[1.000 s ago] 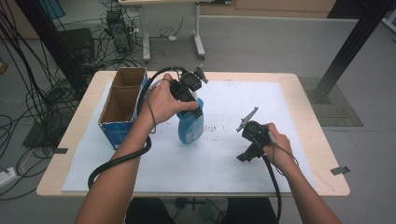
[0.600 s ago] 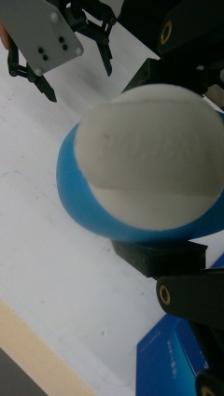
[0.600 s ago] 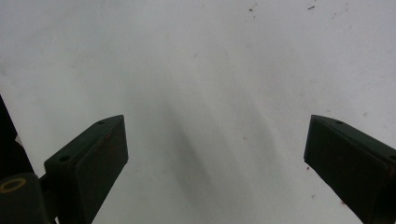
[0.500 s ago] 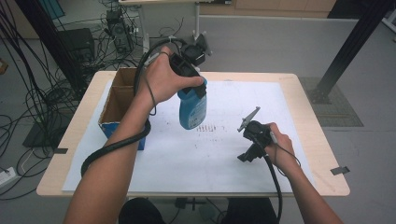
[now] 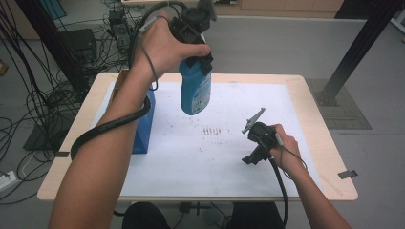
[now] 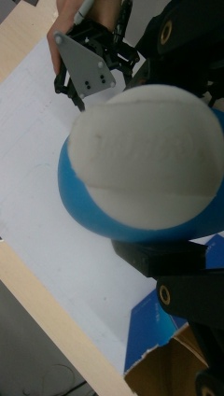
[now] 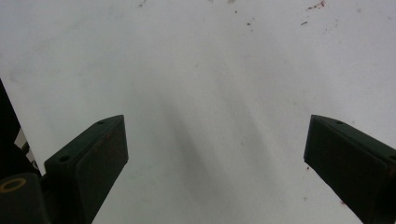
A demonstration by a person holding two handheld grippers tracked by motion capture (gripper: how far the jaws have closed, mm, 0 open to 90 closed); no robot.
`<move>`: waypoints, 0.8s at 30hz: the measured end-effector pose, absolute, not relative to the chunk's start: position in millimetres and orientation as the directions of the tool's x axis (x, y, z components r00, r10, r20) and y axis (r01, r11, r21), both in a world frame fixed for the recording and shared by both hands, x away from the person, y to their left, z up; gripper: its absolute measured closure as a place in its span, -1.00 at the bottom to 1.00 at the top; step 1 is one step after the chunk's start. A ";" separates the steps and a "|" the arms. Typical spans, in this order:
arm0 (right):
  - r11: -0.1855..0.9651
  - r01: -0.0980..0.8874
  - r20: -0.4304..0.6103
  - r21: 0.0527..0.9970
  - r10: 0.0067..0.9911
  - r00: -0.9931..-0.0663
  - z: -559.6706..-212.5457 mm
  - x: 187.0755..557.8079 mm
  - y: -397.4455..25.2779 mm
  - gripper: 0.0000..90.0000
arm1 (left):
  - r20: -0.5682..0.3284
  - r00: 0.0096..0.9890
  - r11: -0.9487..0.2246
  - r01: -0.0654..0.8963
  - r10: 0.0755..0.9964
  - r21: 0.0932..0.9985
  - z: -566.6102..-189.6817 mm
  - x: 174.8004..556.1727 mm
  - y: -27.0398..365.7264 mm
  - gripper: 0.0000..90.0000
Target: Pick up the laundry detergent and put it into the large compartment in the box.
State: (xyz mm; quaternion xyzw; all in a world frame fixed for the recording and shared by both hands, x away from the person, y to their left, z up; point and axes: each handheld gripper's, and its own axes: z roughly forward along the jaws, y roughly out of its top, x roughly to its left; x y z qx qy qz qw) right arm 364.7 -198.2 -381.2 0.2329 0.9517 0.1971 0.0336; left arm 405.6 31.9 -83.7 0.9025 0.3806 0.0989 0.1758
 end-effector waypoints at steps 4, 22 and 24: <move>0.812 0.429 0.028 0.395 0.457 -0.889 -380.9 365.0 -198.8 -0.86 | 0.033 0.675 -0.627 0.664 0.737 0.407 -75.9 405.6 32.7 -0.16; 0.807 0.424 0.029 0.411 0.453 -0.891 -380.7 362.7 -199.9 -0.86 | -0.008 0.598 -0.547 0.739 0.802 0.395 -67.5 406.4 46.3 -0.16; 0.808 0.422 0.028 0.410 0.451 -0.892 -380.4 362.5 -200.1 -0.86 | -0.012 0.581 -0.530 0.751 0.814 0.393 -66.0 407.3 53.4 -0.16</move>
